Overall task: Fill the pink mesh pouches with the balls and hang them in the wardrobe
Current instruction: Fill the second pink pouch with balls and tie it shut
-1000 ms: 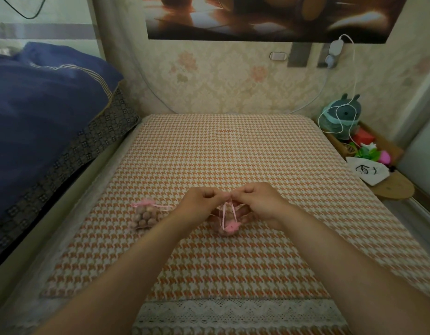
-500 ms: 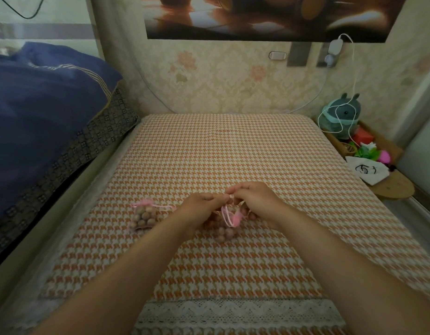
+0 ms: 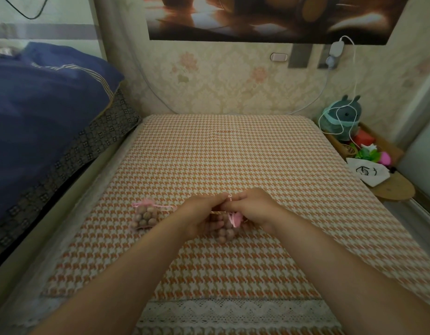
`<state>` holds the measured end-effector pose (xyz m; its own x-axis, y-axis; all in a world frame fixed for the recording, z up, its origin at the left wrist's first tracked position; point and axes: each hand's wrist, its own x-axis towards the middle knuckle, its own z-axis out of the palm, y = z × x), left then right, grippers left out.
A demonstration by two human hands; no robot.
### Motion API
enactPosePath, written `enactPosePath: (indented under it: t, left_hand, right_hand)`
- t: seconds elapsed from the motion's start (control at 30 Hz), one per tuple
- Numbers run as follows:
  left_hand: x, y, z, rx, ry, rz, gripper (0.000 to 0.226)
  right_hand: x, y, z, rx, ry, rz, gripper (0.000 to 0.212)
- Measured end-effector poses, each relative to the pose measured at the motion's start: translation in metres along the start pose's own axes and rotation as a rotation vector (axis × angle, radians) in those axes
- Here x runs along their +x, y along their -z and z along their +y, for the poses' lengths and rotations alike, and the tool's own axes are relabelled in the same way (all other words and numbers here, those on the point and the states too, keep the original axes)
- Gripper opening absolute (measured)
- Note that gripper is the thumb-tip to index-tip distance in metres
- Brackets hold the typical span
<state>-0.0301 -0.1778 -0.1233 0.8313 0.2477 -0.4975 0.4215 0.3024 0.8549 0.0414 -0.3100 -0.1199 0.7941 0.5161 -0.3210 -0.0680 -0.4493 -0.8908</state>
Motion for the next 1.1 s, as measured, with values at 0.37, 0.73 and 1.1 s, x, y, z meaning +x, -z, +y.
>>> enactPosePath:
  t: [0.37,0.73,1.1]
  left_hand:
    - [-0.007,0.005,0.001,0.374,-0.252,0.153,0.015]
    - [-0.007,0.012,-0.008,0.647,-0.459,0.367,0.038]
    - [0.007,0.024,-0.009,0.829,-0.459,0.519,0.035]
  right_hand:
    - [0.013,0.004,0.006,0.371,-0.280,0.029,0.013]
    - [0.017,-0.003,0.013,0.585,-0.316,-0.005,0.016]
    - [0.007,-0.011,0.013,-0.327,0.411,0.281,0.008]
